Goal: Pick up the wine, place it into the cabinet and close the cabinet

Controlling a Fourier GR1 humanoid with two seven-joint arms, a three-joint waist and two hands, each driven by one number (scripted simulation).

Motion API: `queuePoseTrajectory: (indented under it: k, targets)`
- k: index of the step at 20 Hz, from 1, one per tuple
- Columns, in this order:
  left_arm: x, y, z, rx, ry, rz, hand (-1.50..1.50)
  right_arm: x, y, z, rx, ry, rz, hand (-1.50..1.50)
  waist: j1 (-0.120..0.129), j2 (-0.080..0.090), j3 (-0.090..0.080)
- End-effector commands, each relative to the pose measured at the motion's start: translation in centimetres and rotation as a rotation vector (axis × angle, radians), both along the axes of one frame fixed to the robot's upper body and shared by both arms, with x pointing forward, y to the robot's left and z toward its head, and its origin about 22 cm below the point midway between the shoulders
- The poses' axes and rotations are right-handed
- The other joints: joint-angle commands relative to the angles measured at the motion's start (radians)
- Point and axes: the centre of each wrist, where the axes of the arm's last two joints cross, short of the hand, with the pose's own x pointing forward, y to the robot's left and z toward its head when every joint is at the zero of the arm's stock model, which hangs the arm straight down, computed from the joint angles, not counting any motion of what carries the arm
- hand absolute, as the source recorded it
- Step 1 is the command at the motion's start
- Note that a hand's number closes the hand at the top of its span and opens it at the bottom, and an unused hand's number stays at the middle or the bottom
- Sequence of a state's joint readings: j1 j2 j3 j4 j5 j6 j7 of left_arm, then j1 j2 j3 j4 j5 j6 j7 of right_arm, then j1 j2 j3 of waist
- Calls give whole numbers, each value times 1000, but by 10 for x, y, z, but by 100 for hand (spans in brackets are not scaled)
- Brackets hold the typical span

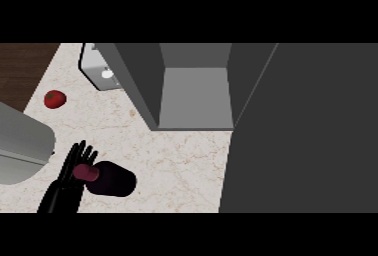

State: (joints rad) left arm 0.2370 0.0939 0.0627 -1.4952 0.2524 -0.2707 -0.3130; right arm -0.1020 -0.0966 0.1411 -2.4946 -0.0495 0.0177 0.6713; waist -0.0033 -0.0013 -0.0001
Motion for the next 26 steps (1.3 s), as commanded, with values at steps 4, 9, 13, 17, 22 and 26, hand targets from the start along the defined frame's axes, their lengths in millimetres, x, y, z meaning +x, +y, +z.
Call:
queuePoseTrajectory:
  k: [4, 9, 13, 17, 22, 26]
  targets:
    - [-5, -9, -24, -5, 11, -16, -150, -26, 1, 9, 42, -45, 36, -150, 2, 0, 0]
    - [6, -12, -34, -14, 20, -24, -150, -24, 0, 7, 44, -39, 13, -150, 2, 0, 0]
    - [12, -1, -47, -21, 37, -14, -150, -33, 2, 12, 24, -42, 34, -150, 0, 0, 0]
    - [27, -26, -46, -25, 37, -34, -150, -25, -4, 15, 14, -56, 31, -150, 0, 0, 0]
    - [27, -8, -62, -69, 1, -25, -150, -27, -5, 6, 36, -61, 28, -150, -3, 1, 0]
    - [19, -11, -62, -127, 17, -50, -150, -35, -5, 16, 41, -44, 34, -150, -2, 0, 0]
